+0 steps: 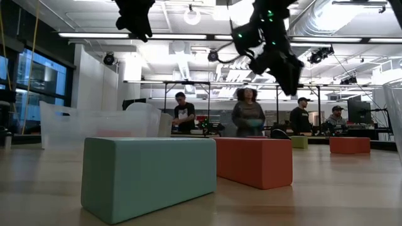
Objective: Sort & place blocks by color
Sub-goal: Put the green block into the bottom transparent bin, then put the orange block into the top transparent bin
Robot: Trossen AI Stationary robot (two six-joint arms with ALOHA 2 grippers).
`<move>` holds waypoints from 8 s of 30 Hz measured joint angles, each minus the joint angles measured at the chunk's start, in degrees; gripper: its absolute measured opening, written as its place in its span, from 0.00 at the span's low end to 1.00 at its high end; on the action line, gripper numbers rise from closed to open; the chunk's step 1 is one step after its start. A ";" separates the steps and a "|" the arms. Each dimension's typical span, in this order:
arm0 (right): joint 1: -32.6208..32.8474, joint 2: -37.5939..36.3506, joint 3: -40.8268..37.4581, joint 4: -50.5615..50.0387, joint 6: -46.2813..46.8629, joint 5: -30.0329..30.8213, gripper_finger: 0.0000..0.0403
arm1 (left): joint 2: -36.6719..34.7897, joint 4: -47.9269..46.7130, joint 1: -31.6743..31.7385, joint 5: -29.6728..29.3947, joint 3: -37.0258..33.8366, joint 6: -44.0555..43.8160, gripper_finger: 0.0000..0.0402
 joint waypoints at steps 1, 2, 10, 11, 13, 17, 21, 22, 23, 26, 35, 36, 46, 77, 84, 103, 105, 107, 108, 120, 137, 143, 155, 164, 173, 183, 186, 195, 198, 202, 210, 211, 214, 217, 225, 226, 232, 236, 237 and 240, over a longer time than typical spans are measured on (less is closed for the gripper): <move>-0.30 -0.92 -1.78 1.21 -0.08 -0.46 0.49 | 0.01 0.02 0.02 0.00 0.00 0.00 0.43; -0.58 -1.67 -3.31 2.42 -0.08 -0.69 0.49 | 0.02 0.02 0.02 0.00 0.00 0.00 0.43; -2.57 -7.07 -12.99 12.18 0.56 -4.41 0.49 | 0.03 0.11 0.00 0.00 0.00 -0.04 0.43; -2.79 -7.61 -13.94 12.92 1.01 -3.98 0.49 | 0.04 0.11 0.00 -0.01 0.00 -0.04 0.43; -3.30 -8.35 -15.76 14.84 0.98 -4.06 0.49 | 0.04 0.13 0.02 0.00 0.00 -0.07 0.43; -4.63 -8.98 -19.39 19.17 0.85 -4.02 0.49 | 0.04 0.17 0.01 0.00 0.00 -0.04 0.43; -5.76 -8.98 -21.89 22.56 -0.30 -4.20 0.49 | 0.04 0.17 0.00 0.00 -0.02 -0.06 0.43; -5.97 -8.98 -22.18 23.13 -0.77 -4.20 0.49 | 0.04 0.17 0.02 0.00 -0.02 -0.08 0.43; -6.20 -8.98 -22.37 23.70 -1.22 -4.22 0.49 | 0.04 0.19 0.00 0.00 -0.02 -0.15 0.43; -6.70 -8.98 -22.48 24.75 -1.85 -4.26 0.49 | 0.04 0.20 0.01 0.00 -0.02 -0.21 0.43; -8.96 -6.64 -22.48 25.87 -4.12 -2.69 0.56 | 0.04 0.20 0.02 0.00 -0.02 -1.58 0.43; -9.01 -6.44 -22.47 25.96 -4.12 -2.26 0.56 | 0.04 0.20 0.02 0.00 -0.02 -1.59 0.43; -9.87 -6.23 -25.31 29.32 -3.62 -3.68 0.58 | 0.04 0.21 0.00 0.00 -0.02 -1.69 0.43; -10.95 -3.30 -31.01 37.77 0.01 -4.05 0.50 | 0.06 3.43 0.00 0.00 -0.04 -1.51 0.43; -10.93 -3.37 -30.82 37.46 3.12 -5.79 0.26 | 0.06 3.43 0.00 0.00 -0.04 -1.50 0.43; 2.72 -22.18 -30.87 35.88 32.28 -13.64 0.26 | 0.06 3.43 0.00 -0.02 -0.04 4.29 0.43; 5.34 -25.24 -30.87 35.97 36.34 -13.77 0.26 | 0.06 3.43 0.00 -0.02 -0.04 5.06 0.43; 7.92 -27.97 -30.87 36.02 40.16 -13.76 0.26 | 0.06 3.43 0.00 -0.02 -0.04 5.89 0.43; 9.19 -29.32 -30.87 36.24 41.85 -13.77 0.26 | 0.06 3.43 0.00 -0.04 -0.04 6.25 0.43; 24.09 -37.79 -30.87 42.79 52.57 -14.21 0.26 | 0.06 3.43 0.00 -0.02 -0.04 6.39 0.43; 46.05 -37.75 -30.87 43.35 55.05 -16.59 0.26 | 0.09 3.07 -1.64 0.02 -2.05 -4.36 0.43; 52.34 -37.73 -30.87 42.79 56.26 -15.60 0.26 | 0.09 3.01 -3.33 0.03 -4.11 -6.25 0.43; 62.76 -32.68 -30.87 34.67 63.22 -15.00 0.26 | 0.11 2.95 -9.11 0.04 -8.04 -13.11 0.43; 68.44 -24.39 -30.87 34.44 66.82 -15.00 0.28 | 0.11 3.02 -16.49 0.04 -8.04 -15.22 0.43; 70.93 -15.98 -30.87 36.02 67.38 -16.26 0.28 | 0.11 3.08 -20.84 0.02 -8.04 -16.55 0.43; 71.19 -10.19 -30.87 36.47 70.55 -17.61 0.28 | 0.11 3.06 -21.84 0.00 -8.04 -16.55 0.43; 71.19 -9.29 -30.87 36.90 70.55 -17.62 0.28 | 0.09 3.06 -21.84 0.00 -8.04 -16.55 0.43; 71.19 -6.27 -30.87 37.49 70.90 -17.60 0.28 | 0.09 3.06 -21.84 0.00 -8.04 -16.74 0.43; 71.19 -5.62 -30.87 37.53 71.01 -17.64 0.28 | 0.09 3.05 -21.84 0.00 -8.04 -16.74 0.43; 71.19 -5.36 -30.87 37.52 71.86 -17.79 0.28 | 0.09 3.04 -21.84 0.00 -8.04 -16.74 0.43; 71.19 -5.36 -30.87 37.55 72.46 -17.60 0.29 | 0.09 3.04 -21.84 0.00 -8.04 -16.74 0.43; 71.19 -5.36 -30.87 37.56 72.44 -17.60 0.30 | 0.09 3.04 -21.84 0.00 -8.04 -16.74 0.43; 71.19 -5.36 -30.87 37.57 72.25 -17.59 0.36 | 0.09 3.04 -21.84 0.00 -8.04 -16.74 0.43; 71.19 -5.36 -30.87 37.57 72.02 -17.60 0.44 | 0.09 3.04 -21.84 0.00 -8.04 -16.74 0.43; 71.04 -6.03 -30.87 37.49 72.69 -18.42 0.50 | 0.09 3.04 -21.84 0.00 -8.04 -16.74 0.43; 71.06 -6.33 -30.86 37.44 73.42 -18.76 0.50 | 0.09 3.04 -21.84 -0.02 -8.04 -16.74 0.43; 71.06 -10.04 -30.87 37.53 78.07 -19.39 0.51 | 0.09 3.04 -21.84 0.00 -8.04 -16.74 0.43; 71.06 -13.69 -30.87 37.55 80.92 -15.09 0.51 | 0.09 2.99 -21.84 0.00 -8.06 -17.17 0.43; 71.06 -14.65 -30.87 37.54 81.22 -13.49 0.51 | 0.09 2.98 -21.84 0.00 -8.05 -17.68 0.43; 70.71 -17.58 -30.87 37.47 82.03 -8.50 0.51 | 0.06 2.86 -21.84 0.00 -8.07 -18.05 0.43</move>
